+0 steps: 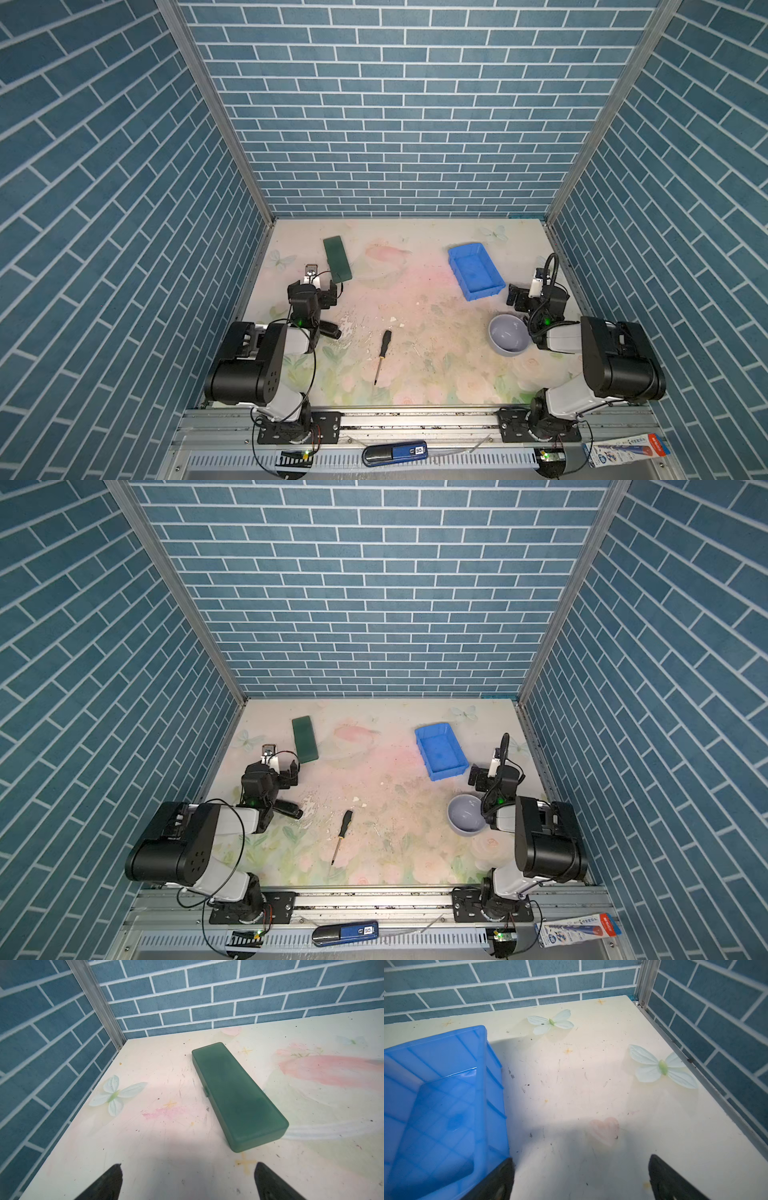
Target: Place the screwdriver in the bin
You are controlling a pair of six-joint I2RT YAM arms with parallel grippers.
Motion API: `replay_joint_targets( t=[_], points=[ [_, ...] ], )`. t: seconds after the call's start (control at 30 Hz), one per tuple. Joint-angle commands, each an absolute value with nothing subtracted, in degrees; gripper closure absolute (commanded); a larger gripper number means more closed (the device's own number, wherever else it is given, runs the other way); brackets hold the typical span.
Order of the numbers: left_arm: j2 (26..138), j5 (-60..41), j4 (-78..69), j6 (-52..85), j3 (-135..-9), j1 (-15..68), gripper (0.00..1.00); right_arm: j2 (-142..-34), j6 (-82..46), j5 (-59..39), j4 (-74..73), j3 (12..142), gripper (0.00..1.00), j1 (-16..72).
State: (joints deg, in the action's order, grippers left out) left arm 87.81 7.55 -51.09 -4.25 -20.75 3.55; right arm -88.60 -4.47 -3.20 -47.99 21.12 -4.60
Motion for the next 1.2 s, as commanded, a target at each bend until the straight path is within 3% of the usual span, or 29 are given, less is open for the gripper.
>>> replay_joint_targets(
  t=[0.0, 0.87, 1.17],
  points=[
    [87.9, 6.6, -51.3, -4.9, -21.5, 3.0, 0.0, -88.1, -3.3, -3.7, -48.1, 23.2, 0.01, -4.4],
    [87.6, 6.8, -51.7, -4.8, -21.2, 3.1, 0.0, -85.5, -3.6, -3.3, -46.7, 23.1, 0.01, -4.4],
    [72.7, 7.2, -37.9, -4.8, -21.6, 3.9, 0.0, -72.8, -2.1, -4.7, -35.9, 23.1, 0.01, -4.4]
  ],
)
